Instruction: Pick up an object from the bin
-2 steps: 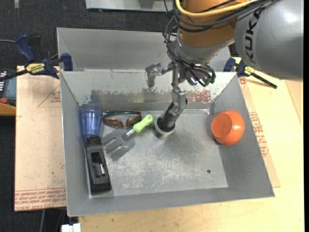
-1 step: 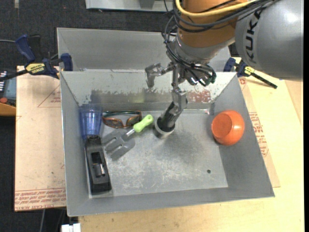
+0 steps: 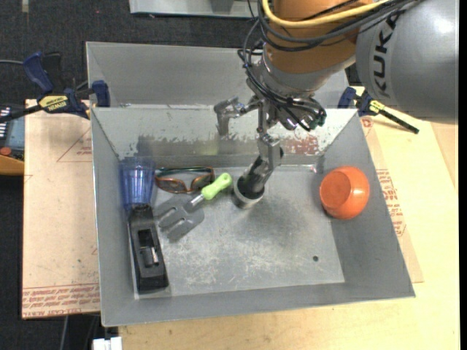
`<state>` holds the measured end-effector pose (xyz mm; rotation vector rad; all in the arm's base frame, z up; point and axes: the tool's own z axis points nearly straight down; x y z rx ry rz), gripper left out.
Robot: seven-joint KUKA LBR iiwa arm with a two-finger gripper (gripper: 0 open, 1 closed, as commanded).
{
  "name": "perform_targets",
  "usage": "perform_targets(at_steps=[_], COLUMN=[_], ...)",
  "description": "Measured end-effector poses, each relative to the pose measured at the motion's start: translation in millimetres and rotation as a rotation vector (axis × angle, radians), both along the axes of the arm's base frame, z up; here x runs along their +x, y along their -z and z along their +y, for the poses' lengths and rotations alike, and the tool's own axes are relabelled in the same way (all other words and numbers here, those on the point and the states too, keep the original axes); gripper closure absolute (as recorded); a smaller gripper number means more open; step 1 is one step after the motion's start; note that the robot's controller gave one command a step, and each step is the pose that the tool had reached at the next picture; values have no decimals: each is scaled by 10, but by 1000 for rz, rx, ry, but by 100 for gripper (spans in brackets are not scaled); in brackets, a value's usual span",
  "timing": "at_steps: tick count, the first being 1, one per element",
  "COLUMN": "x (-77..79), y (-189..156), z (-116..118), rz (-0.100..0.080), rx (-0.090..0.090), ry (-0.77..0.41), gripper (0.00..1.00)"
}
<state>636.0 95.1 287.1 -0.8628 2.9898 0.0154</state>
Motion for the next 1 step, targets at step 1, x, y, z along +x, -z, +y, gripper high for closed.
perform_targets(at_steps=[1], x=[-78], y=[-644], z=[-122], rz=[-6], rx=[-1], ry=[-82], gripper=[100])
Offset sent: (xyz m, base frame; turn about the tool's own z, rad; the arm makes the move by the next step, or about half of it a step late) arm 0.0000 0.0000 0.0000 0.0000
